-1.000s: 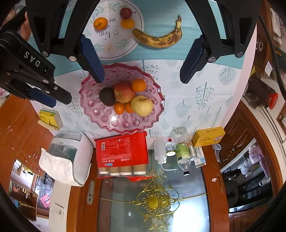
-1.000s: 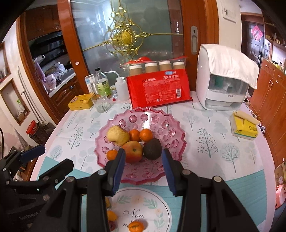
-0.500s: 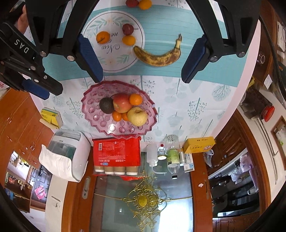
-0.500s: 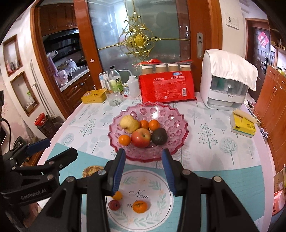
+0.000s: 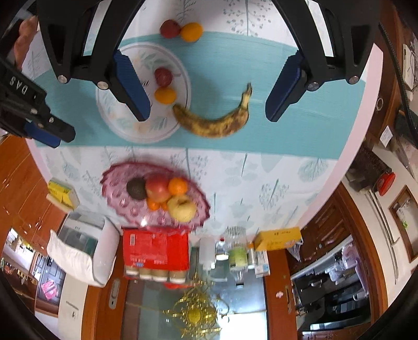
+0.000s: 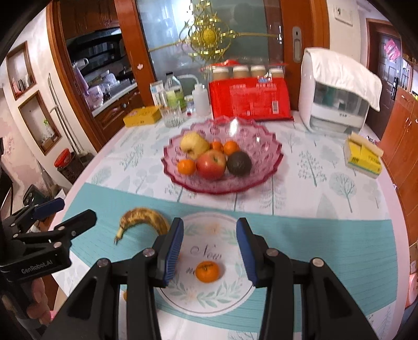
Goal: Organize fruits
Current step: 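Withdraw both tools from the bowl toward the printed plate, then grasp the orange on the plate with the right tool while the left tool grasps an orange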
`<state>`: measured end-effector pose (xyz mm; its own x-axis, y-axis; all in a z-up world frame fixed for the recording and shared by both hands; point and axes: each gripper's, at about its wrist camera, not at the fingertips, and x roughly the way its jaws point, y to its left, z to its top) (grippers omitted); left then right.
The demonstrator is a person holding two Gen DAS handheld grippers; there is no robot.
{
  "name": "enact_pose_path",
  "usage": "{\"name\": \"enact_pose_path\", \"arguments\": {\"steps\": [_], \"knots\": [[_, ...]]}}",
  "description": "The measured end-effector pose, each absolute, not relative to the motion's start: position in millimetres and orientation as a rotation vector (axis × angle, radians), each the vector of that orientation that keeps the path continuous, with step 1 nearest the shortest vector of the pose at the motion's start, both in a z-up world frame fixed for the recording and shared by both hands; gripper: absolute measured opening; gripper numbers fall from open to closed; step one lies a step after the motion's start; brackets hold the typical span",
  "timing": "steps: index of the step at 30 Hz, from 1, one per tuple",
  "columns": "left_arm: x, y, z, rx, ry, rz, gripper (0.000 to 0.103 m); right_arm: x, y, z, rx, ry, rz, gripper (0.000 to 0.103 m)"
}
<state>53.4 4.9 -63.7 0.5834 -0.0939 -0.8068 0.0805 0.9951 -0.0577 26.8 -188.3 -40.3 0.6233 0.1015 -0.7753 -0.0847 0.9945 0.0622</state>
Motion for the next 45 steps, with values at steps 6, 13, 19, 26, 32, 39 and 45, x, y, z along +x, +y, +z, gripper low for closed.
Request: {"name": "enact_pose_path", "arguments": {"steps": [6, 13, 19, 26, 32, 39, 45], "knots": [[36, 9, -112, -0.012, 1.037, -0.147, 0.089, 22, -191, -81, 0.024, 0.964, 0.103, 0.043], [17, 8, -158, 0.002, 1.114, -0.192, 0.089, 15, -188, -122, 0.031, 1.034, 0.137, 0.043], [14, 11, -178, -0.052, 1.150, -0.212, 0.073, 19, -187, -143, 0.048, 1.064, 0.155, 0.043], [11, 16, -189, -0.081, 1.175, -0.234, 0.059, 30, -187, -153, 0.051, 1.082, 0.173, 0.043], [11, 16, -194, -0.100, 1.186, -0.257, 0.057, 36, -182, -162, 0.041, 1.103, 0.193, 0.042], [10, 13, -195, -0.095, 1.209, -0.295, 0.056, 40, -183, -169, 0.038, 1.115, 0.192, 0.042], [11, 3, -199, -0.092, 1.221, -0.332, 0.056, 42, -185, -173, 0.043, 1.127, 0.190, 0.042]]}}
